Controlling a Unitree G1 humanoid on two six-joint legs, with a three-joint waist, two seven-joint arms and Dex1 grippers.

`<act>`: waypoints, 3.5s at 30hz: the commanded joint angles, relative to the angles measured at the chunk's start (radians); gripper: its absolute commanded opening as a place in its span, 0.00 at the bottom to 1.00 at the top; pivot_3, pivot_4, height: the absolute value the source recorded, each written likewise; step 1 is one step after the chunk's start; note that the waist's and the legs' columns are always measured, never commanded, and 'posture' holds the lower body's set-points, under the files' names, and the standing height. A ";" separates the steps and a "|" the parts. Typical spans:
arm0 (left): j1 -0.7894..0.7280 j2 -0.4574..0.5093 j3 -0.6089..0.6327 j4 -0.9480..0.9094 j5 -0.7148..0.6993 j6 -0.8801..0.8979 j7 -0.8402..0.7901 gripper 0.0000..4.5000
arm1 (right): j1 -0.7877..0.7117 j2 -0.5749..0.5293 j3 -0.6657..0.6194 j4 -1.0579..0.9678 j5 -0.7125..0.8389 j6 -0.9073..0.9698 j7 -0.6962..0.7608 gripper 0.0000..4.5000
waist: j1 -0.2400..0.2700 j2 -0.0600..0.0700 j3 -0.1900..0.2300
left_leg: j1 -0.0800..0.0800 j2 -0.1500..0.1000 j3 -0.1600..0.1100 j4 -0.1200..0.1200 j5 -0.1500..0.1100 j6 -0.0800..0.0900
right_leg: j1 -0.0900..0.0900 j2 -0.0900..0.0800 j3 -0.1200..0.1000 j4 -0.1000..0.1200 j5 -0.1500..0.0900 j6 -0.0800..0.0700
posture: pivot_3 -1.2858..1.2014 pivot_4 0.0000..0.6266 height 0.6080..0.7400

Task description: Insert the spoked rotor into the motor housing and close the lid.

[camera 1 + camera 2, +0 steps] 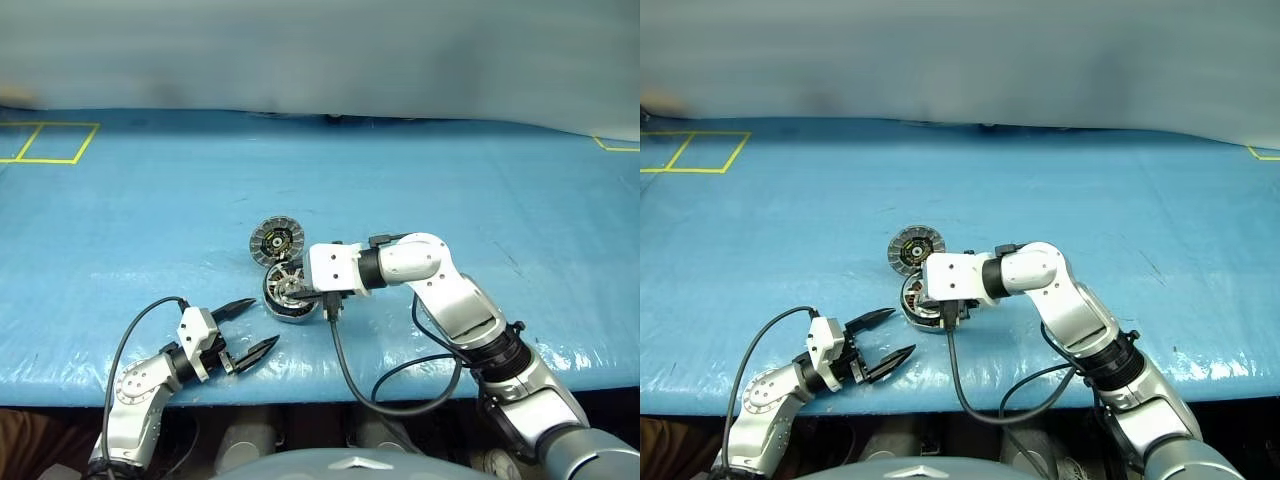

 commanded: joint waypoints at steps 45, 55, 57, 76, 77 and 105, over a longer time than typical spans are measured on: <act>0.012 -0.002 0.014 -0.006 -0.013 -0.029 -0.008 1.00 | 0.084 0.040 -0.025 0.221 0.227 0.043 -0.142 0.14 | -0.002 0.001 0.000 | 0.000 0.000 0.000 -0.001 0.000 0.000 | -0.001 0.000 0.000 0.000 0.000 0.000 | 0.52 0.24 1.00; 0.015 -0.002 0.014 -0.002 -0.013 -0.029 -0.008 1.00 | 0.082 0.029 -0.036 0.189 0.242 0.044 -0.136 0.00 | -0.002 0.001 0.000 | 0.000 0.000 0.000 -0.001 0.000 0.000 | -0.001 -0.001 0.000 0.000 0.000 0.000 | 0.52 0.24 1.00; 0.013 -0.002 0.014 -0.001 -0.013 -0.029 -0.008 1.00 | 0.079 0.029 -0.042 0.177 0.251 0.045 -0.134 0.00 | -0.002 0.001 0.000 | 0.000 0.000 0.000 -0.001 0.000 0.000 | -0.001 -0.001 0.000 0.000 0.000 0.000 | 0.52 0.24 1.00; 0.017 -0.003 0.010 -0.004 -0.011 -0.023 -0.007 1.00 | 0.071 0.041 -0.029 0.193 0.235 0.013 -0.156 0.34 | -0.002 0.001 0.000 | -0.001 0.000 0.000 -0.002 0.000 0.000 | -0.001 -0.001 0.000 -0.001 0.000 0.000 | 0.52 0.24 1.00; 0.017 -0.003 0.010 -0.004 -0.011 -0.024 -0.007 1.00 | 0.072 0.042 -0.030 0.196 0.235 0.013 -0.157 0.34 | -0.002 0.001 0.000 | -0.001 0.000 0.000 -0.002 0.000 0.000 | -0.001 -0.001 0.000 -0.001 0.000 0.000 | 0.52 0.24 1.00; 0.021 -0.001 0.014 -0.003 -0.009 -0.028 -0.004 1.00 | 0.078 0.043 -0.038 0.188 0.241 0.016 -0.144 0.10 | -0.002 0.001 0.000 | 0.000 0.000 0.000 -0.002 0.000 0.000 | -0.001 -0.001 0.000 -0.001 0.000 0.000 | 0.52 0.24 1.00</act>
